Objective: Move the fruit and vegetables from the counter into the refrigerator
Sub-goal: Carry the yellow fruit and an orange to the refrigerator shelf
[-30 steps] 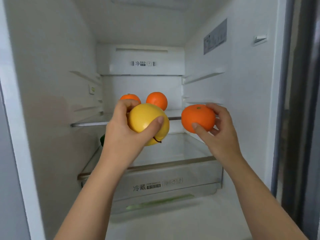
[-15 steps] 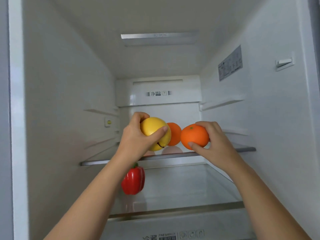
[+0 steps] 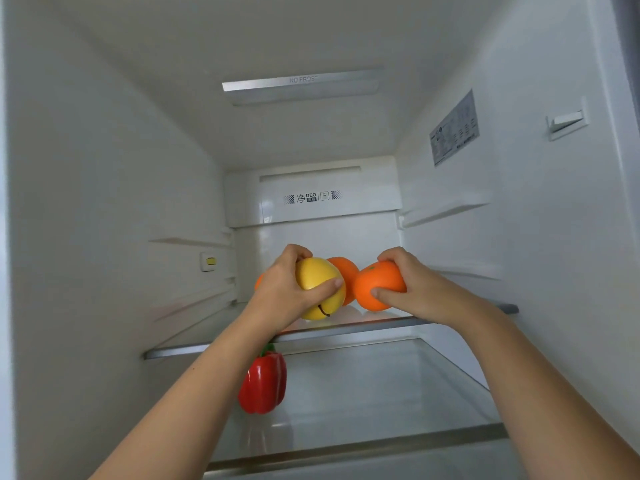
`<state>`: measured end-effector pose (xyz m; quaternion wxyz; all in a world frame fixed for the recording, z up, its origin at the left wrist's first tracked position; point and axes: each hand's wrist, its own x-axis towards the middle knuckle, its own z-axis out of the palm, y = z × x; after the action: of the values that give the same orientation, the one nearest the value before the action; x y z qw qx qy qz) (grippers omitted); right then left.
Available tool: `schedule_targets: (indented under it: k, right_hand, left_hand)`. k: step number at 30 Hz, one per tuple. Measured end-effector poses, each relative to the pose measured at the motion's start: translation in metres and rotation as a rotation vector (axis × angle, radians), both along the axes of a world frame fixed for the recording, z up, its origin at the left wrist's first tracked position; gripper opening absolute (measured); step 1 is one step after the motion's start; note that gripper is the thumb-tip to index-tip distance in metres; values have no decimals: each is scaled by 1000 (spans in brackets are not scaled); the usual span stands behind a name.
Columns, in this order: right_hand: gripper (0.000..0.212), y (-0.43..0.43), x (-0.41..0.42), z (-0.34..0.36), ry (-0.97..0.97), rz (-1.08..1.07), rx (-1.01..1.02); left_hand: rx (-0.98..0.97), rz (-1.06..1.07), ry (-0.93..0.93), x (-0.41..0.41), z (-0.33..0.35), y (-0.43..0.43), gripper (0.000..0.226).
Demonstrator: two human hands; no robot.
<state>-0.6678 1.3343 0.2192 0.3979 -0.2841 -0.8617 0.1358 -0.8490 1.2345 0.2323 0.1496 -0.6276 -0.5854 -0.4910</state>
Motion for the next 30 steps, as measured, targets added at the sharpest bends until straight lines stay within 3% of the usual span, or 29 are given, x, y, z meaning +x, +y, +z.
schedule_targets:
  k: [9,20,30]
  right_hand:
    - [67,-2,1,-5,17,-29,0]
    - [64,-4,2,-7,-10,-68,43]
    - [65,-5,1,-7,-32,-86,39]
  left_hand:
    - [-73,-68,8,-2,-2,2,66]
    - [1,-44,119,-7,-7,-1,85]
    - [-70,-15,149,-11,-5,9,84]
